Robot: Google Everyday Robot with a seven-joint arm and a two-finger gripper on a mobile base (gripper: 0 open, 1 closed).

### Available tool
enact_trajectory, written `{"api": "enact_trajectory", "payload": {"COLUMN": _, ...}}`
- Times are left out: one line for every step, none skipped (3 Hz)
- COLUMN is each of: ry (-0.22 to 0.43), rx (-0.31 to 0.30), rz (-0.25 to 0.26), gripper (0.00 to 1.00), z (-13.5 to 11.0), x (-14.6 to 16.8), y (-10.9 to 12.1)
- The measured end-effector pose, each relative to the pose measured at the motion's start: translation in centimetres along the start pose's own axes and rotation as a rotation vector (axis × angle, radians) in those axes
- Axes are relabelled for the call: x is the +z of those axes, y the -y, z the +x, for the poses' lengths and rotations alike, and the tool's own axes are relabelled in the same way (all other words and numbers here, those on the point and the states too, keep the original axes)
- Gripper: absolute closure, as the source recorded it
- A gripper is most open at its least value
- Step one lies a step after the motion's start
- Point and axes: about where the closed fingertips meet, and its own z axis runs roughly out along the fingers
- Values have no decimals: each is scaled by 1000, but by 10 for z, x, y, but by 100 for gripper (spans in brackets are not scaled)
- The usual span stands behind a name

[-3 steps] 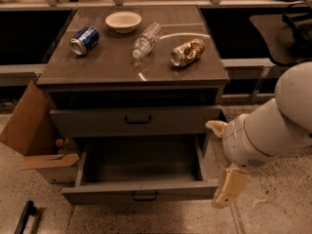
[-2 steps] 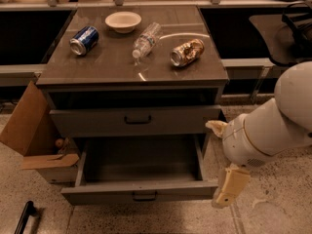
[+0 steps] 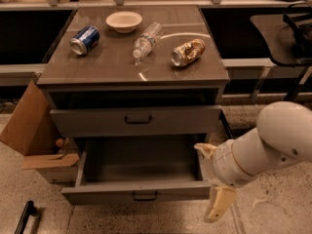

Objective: Close middle drawer

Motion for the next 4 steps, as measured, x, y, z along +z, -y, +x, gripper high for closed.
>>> {"api": "enact_trajectory", "payload": {"ry": 71, "rx": -30, "rz": -59, "gripper": 0, "z": 20, "x": 54, "y": -10}}
{"api": "enact_trajectory", "payload": {"ry": 71, "rx": -30, "rz": -59, "gripper": 0, "z": 20, "x": 54, "y": -10}}
{"api": "enact_trajectory", "payload": {"ry": 74, "rx": -48, "rz": -79, "gripper": 0, "z": 34, "x": 81, "y": -16}}
{"api": "enact_trajectory", "payload": {"ry": 65, "rx": -66, "rz": -97, "gripper": 19, "z": 57, "x": 117, "y": -22}}
